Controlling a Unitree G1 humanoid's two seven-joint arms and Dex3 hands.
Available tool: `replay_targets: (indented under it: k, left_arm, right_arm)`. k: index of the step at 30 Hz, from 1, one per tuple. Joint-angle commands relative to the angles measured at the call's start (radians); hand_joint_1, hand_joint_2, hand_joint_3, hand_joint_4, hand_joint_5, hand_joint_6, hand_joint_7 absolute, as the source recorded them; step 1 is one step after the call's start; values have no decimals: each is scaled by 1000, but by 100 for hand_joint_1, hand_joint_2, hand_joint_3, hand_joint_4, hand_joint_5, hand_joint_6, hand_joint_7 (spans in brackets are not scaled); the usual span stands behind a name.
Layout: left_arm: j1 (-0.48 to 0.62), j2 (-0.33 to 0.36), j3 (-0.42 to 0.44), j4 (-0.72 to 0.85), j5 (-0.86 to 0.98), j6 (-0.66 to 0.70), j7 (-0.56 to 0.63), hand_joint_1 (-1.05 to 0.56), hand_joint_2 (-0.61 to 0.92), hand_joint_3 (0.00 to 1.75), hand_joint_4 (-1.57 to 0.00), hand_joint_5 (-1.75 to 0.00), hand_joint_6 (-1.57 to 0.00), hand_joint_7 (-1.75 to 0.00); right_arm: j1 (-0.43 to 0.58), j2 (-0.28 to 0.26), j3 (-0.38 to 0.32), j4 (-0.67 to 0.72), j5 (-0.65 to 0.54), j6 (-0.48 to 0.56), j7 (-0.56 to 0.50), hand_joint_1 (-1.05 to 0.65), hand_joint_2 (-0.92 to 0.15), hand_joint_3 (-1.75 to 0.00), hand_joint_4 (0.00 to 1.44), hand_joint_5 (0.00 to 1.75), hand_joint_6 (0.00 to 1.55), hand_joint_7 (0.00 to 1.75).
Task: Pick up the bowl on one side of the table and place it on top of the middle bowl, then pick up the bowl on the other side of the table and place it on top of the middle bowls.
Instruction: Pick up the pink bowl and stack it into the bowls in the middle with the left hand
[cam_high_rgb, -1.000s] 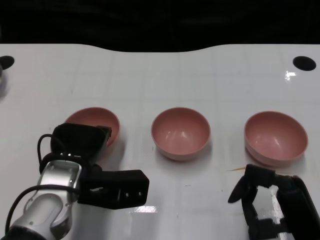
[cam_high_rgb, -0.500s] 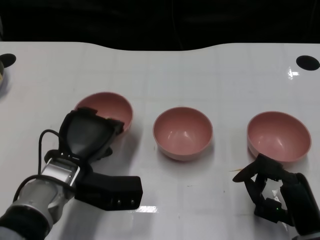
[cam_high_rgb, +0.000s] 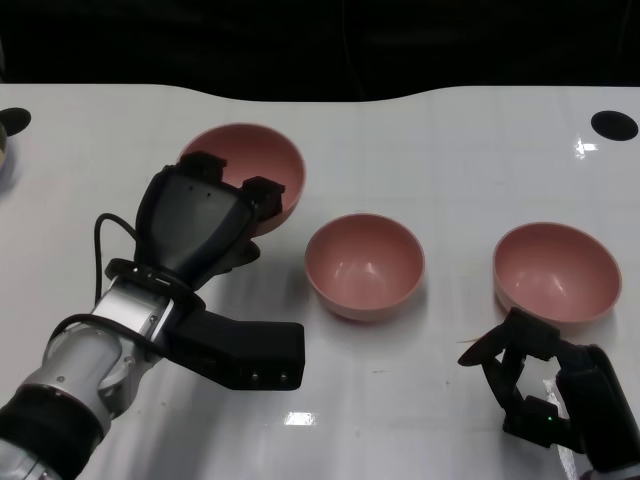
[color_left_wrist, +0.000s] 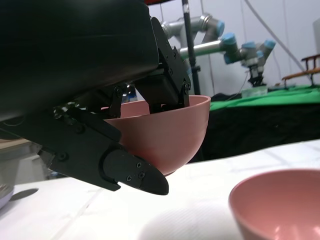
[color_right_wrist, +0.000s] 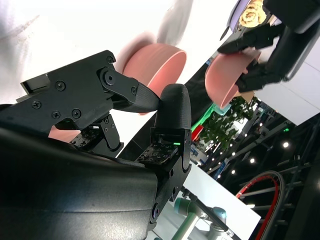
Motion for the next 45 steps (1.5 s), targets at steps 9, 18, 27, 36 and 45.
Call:
replay_targets:
  k: [9, 18, 27, 36, 45]
  left_arm:
    - [-11, -17, 16, -80, -72, -74, -58, -23, 46, 91, -90, -175, -101, -97]
    - [-22, -47, 6, -60, -127, -179, -101, -20, 41, 103, -91, -175, -80, -156]
    - [-40, -90, -24, -22, -130, -249, -132, -22, 50, 94, -90, -175, -78, -160]
    - [-67, -127, -72, 42, -124, -271, -193, -22, 58, 75, -88, -165, -95, -107]
    - [-52, -82, -140, -103, 8, -79, -446, -53, 92, 20, -39, -19, -43, -1]
  right_arm:
    - [48, -13, -5, -74, 35, 11, 31, -74, -59, -114, 79, 175, 74, 147]
    - [56, -9, -7, -95, 40, 21, 44, -71, -52, -122, 79, 175, 74, 147]
    - [67, -7, -4, -122, 49, 33, 59, -68, -46, -130, 79, 175, 75, 146]
    - [80, -4, -3, -158, 49, 53, 68, -64, -41, -138, 79, 175, 76, 144]
    - [96, 2, -1, -197, 65, 71, 89, -58, -37, -142, 80, 175, 77, 143]
